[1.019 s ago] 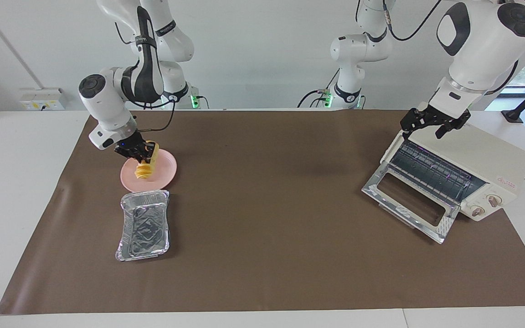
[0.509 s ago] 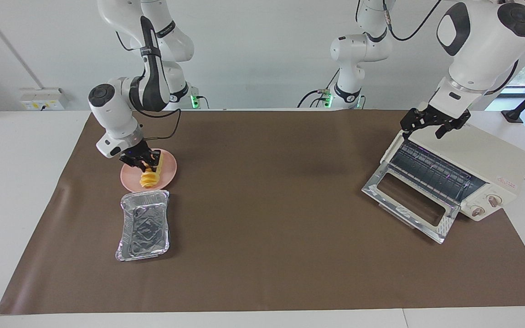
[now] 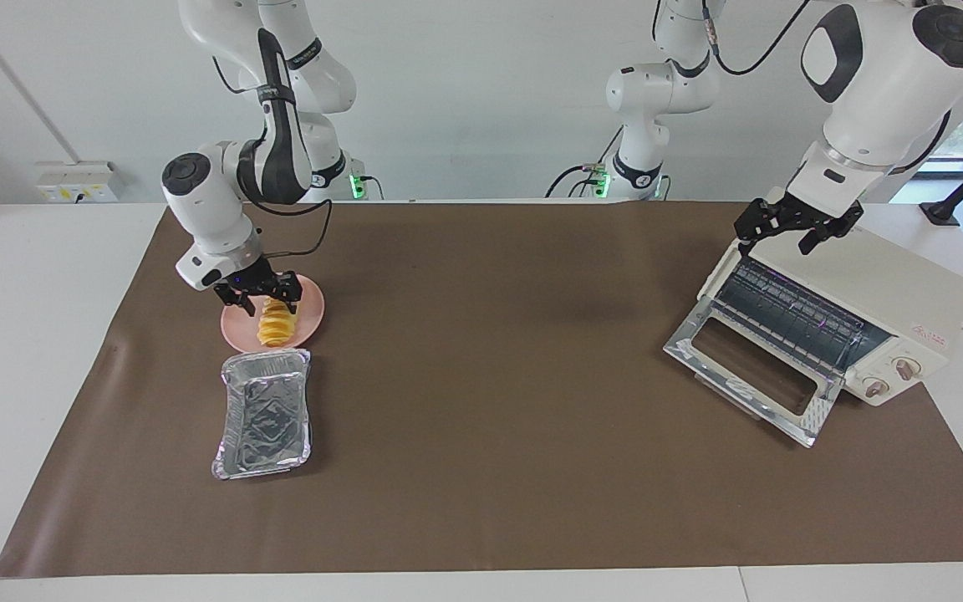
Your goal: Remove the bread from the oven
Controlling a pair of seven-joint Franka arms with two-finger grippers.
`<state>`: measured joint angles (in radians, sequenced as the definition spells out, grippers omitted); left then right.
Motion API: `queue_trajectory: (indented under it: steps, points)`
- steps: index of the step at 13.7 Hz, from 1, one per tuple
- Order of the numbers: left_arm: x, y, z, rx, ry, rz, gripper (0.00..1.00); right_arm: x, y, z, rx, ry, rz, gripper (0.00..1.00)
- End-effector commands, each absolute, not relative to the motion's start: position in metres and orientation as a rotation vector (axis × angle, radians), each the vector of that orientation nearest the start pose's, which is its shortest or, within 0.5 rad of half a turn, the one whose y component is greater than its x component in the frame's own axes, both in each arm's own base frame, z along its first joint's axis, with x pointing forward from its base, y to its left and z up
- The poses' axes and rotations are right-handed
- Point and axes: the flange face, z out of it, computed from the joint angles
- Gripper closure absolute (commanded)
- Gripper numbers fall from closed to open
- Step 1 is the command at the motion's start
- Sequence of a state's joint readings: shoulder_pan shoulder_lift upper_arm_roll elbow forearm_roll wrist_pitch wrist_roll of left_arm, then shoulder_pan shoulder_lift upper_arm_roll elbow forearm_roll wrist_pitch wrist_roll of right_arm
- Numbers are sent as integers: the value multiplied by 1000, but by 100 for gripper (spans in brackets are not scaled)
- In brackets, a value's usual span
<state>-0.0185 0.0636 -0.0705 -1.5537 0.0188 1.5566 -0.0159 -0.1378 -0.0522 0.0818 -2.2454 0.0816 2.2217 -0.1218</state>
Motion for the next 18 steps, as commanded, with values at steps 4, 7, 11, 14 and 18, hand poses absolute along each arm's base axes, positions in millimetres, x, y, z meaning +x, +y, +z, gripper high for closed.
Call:
queue_trajectory:
  steps: [4, 7, 11, 14, 18]
  points:
    - [564, -45, 597, -3133, 92, 84, 0, 551, -51, 509, -3110, -35, -61, 0]
    - [564, -45, 598, -3134, 92, 81, 0, 548, -51, 561, -3133, 32, -27, 0]
    - [564, -45, 597, -3133, 92, 84, 0, 545, -56, 626, -3178, 63, -17, 0]
    - [564, -45, 597, -3133, 92, 84, 0, 548, -66, 618, -3183, 89, -4, 0]
    - [564, -45, 597, -3133, 92, 84, 0, 551, -66, 615, -3185, 109, -53, 0]
